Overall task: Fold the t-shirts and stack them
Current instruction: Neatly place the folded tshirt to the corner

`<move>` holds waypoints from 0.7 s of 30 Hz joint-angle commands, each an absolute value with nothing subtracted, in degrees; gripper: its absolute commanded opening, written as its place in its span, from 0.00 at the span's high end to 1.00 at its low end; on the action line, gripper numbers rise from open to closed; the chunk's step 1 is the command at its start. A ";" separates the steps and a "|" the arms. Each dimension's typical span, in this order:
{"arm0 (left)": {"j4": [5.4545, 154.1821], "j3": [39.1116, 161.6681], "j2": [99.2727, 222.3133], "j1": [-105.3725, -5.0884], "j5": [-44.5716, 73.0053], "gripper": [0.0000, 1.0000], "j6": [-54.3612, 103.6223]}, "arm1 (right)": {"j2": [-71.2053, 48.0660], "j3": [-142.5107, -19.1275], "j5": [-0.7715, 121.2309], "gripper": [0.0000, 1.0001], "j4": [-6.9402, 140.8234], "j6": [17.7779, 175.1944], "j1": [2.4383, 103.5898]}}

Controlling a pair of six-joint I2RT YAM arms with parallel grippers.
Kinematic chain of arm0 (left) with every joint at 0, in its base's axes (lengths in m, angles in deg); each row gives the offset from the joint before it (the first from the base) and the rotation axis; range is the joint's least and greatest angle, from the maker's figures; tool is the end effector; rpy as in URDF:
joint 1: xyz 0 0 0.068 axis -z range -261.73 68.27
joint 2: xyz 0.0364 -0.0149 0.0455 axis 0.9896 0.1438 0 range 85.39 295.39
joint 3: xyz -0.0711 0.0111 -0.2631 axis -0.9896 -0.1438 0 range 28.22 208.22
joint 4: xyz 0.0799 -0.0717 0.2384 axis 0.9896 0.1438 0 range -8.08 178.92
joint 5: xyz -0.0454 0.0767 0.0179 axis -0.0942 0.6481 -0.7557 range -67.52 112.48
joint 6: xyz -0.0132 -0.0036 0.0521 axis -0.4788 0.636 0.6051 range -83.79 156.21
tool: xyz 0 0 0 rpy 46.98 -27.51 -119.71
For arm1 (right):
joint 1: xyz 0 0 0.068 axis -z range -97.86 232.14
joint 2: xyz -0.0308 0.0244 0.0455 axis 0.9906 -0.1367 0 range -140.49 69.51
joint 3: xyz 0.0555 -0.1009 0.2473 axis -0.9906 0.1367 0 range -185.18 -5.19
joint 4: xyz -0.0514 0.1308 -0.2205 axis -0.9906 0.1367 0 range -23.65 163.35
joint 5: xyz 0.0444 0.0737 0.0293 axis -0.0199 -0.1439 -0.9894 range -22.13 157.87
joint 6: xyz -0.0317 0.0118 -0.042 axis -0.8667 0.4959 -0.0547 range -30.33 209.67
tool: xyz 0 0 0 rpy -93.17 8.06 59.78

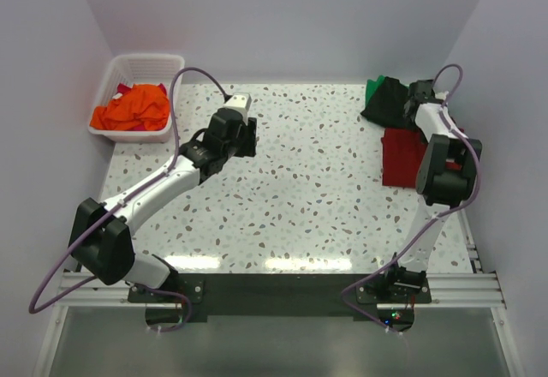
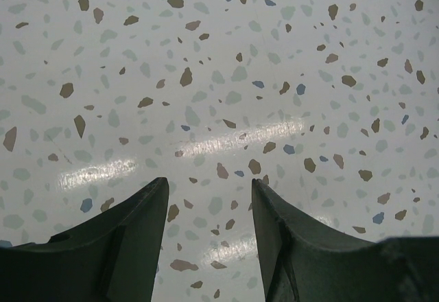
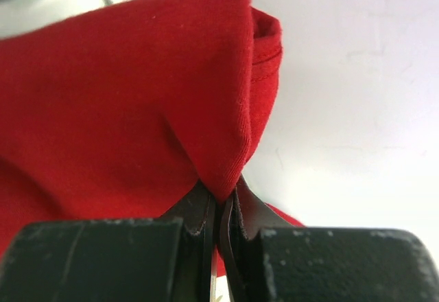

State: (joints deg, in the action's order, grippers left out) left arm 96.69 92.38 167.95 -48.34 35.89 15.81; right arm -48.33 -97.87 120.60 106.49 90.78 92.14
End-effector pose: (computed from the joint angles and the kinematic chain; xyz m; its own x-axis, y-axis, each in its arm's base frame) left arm 0.2785 -0.1737 0.2954 -0.5583 -0.0380 -0.8288 0.1907 0.9663 -0.1728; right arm 0.4190 -0.1027 0.2102 -0.8862 0.1681 -0.4317 0.4498 0.5355 -0.7148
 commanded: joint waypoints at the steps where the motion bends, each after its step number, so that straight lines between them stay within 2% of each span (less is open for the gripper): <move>1: 95.63 94.49 168.18 -48.86 34.96 0.43 15.12 | -51.50 -103.61 127.28 0.74 111.16 96.51 92.69; 3: 95.72 94.40 168.09 -48.95 35.05 0.43 14.94 | -51.60 -103.97 126.33 0.55 112.48 98.45 92.77; 4: 95.81 94.32 168.09 -48.86 35.05 0.43 14.94 | -50.82 -103.45 124.23 0.42 112.05 98.81 92.78; 7: 95.98 94.14 168.00 -48.86 34.96 0.43 14.68 | -50.20 -103.01 123.59 0.28 111.35 98.90 92.78; 11: 95.72 93.88 167.92 -48.86 34.78 0.43 14.33 | -49.24 -103.18 123.33 0.27 111.96 100.30 92.78; 16: 95.46 93.61 167.74 -48.86 34.78 0.43 13.89 | -47.12 -102.04 118.77 0.34 112.66 101.44 91.55; 21: 95.37 93.52 167.65 -48.95 35.05 0.43 13.45 | -40.20 -93.36 111.38 0.30 106.44 101.36 86.64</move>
